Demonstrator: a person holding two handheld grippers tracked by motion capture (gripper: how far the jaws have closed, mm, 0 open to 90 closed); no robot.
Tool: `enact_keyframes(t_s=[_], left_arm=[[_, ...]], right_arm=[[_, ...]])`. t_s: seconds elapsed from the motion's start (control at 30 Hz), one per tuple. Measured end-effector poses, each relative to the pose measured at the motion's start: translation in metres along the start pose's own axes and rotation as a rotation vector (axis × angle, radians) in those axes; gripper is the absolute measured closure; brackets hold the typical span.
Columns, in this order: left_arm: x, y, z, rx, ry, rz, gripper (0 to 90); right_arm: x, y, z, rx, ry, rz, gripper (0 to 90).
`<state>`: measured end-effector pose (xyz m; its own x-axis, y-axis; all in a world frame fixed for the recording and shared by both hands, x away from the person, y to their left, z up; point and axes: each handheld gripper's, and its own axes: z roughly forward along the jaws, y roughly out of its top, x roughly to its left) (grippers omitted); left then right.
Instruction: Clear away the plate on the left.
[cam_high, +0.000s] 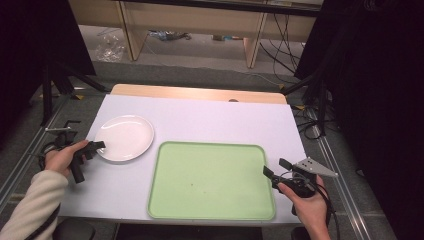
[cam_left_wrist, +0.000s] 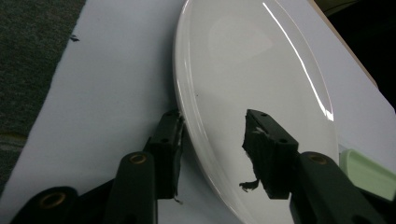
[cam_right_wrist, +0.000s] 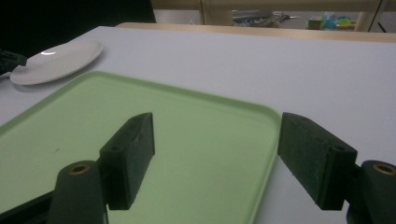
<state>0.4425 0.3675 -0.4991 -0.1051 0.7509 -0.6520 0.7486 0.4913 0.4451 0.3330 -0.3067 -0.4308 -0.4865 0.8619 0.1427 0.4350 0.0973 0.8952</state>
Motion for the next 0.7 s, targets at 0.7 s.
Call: enact_keyframes(t_s=[0.7], left_arm=[[-0.0002,0.0013,0.0020,0.005,0.056,-0.029,73.5]], right_arm=[[-0.0002,0.0002,-0.0014,0.020,-0.001,-0.003,28.5]])
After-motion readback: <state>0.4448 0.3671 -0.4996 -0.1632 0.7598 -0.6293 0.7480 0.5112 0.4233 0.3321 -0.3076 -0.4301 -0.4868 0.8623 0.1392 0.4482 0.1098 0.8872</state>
